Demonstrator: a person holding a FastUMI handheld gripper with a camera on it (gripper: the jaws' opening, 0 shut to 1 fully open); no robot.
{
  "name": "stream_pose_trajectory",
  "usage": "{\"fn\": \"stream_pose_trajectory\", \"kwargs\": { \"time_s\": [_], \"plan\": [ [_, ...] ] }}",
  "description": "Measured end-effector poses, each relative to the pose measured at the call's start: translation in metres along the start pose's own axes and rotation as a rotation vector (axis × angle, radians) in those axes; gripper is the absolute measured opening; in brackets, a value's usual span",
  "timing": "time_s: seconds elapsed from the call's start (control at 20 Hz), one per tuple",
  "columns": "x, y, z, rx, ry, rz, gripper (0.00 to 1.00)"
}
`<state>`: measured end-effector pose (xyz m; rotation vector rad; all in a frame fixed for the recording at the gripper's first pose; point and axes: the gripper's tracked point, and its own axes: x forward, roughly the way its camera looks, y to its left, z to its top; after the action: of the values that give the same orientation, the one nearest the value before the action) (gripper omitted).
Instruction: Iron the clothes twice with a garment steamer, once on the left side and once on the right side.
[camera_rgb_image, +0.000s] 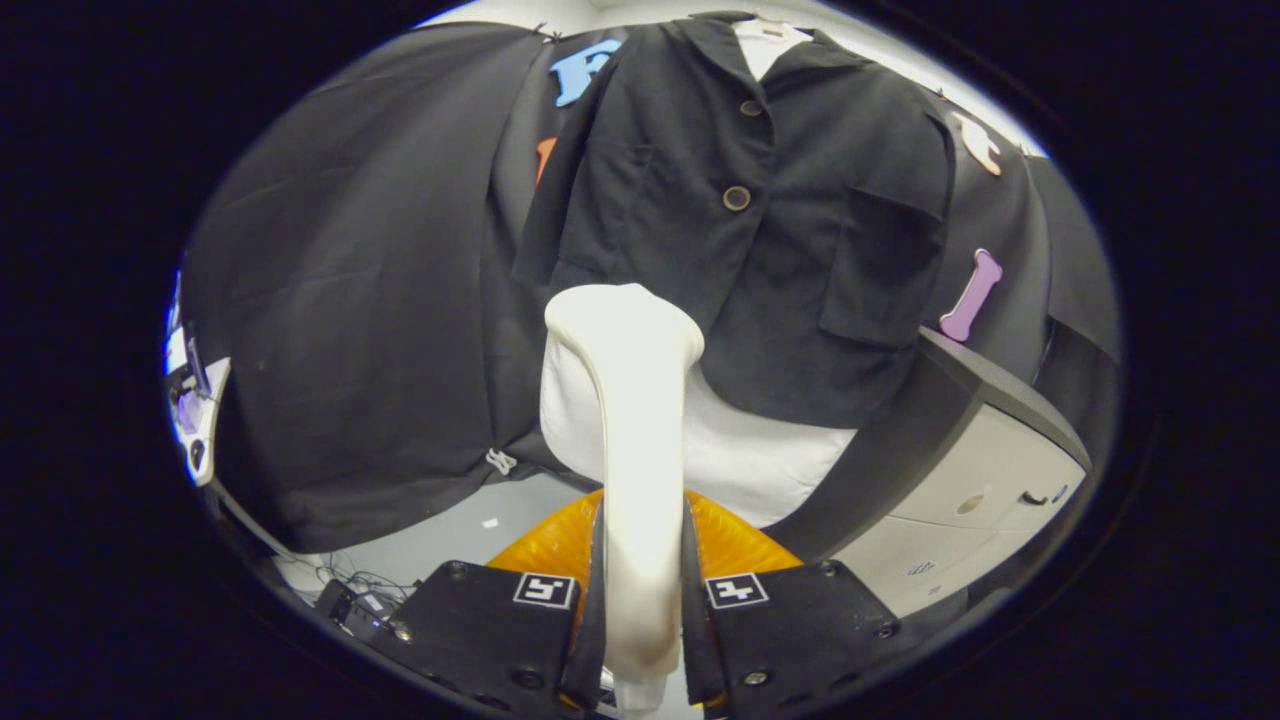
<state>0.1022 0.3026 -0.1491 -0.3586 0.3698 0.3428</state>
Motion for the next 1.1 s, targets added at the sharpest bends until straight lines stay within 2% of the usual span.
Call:
{"fn": "stream_pose_trajectory", "kwargs": {
  "time_s": [0.2, 0.55, 0.9, 1.1],
  "plan": [
    [-0.053, -0.031, 0.018, 0.048, -0.063, -0.035, 0.34],
    [-0.122, -0.121, 0.01, 0.138, -0.049, -0.152, 0.34],
    [-0.172, -0.216, -0.024, 0.232, -0.02, -0.236, 0.34],
    [-0.203, -0.267, -0.041, 0.268, -0.028, -0.254, 0.34]
  ]
}}
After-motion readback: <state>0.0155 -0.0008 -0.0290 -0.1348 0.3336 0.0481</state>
